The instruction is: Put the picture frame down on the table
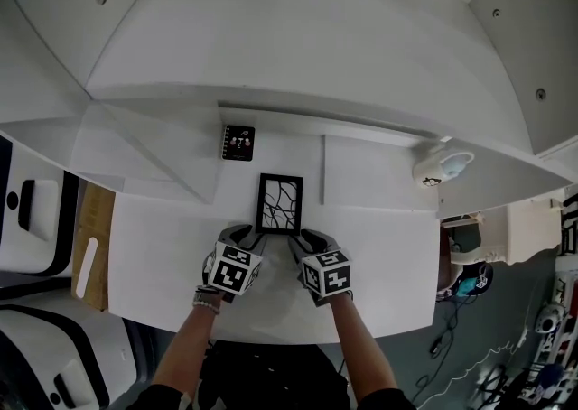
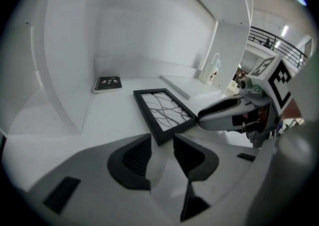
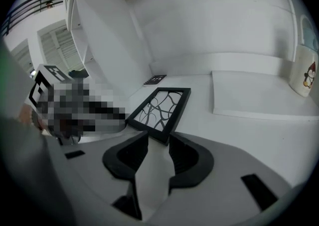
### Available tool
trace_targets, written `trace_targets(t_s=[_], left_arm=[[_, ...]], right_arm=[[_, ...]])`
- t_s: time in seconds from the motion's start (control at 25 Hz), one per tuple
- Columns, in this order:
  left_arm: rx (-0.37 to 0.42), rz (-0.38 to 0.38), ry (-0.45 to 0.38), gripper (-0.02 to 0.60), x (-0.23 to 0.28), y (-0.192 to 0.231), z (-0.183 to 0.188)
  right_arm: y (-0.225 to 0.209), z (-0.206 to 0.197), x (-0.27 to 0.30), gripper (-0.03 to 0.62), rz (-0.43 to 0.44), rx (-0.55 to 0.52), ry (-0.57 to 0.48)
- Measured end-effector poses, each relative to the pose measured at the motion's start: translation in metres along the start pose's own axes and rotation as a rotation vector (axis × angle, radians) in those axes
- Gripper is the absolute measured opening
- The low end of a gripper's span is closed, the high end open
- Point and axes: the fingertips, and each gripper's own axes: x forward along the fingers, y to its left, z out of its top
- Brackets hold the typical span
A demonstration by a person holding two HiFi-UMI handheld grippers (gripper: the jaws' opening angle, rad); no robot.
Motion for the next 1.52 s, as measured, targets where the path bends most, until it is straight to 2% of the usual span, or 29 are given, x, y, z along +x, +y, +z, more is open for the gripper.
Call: trace_targets(t_s=[0.52,0.72,0.8,0.96,1.16,1.52], left_arm=[[-0.007,0.003,0.007,0.126,0.010,-0.003,0.004],[-0.016,0.020,-0.018,0.125,0.002,-0.002,0.008],[-0.013,0.034,-0.046,0.103,-0.008,-0.002,0.013],[0.003,0.072,-0.125,0.003,-0.033,-0.004,0.029],[0.032,0.090,-0.217,0.003,-0.068,-0.021,0.048],[0.078,0.179,-0.387,0.002,-0.145,-0.042,0.080]], right_arm=[[-0.010,0.004,0.007,0.127,-0.048,-0.013,-0.002],[-0.006,0.008,-0.001,0.127,-0.029,-0.023,-0.027],[-0.003,0.011,-0.011,0.126,-0.025,-0.031,-0.056],[-0.003,0.027,-0.038,0.035,-0.049,-0.051,-0.148],[0.003,0.050,-0.082,0.002,-0.071,-0.077,-0.285],[0.033,0.079,-0.162,0.002,-0.109,-0.234,-0.466]])
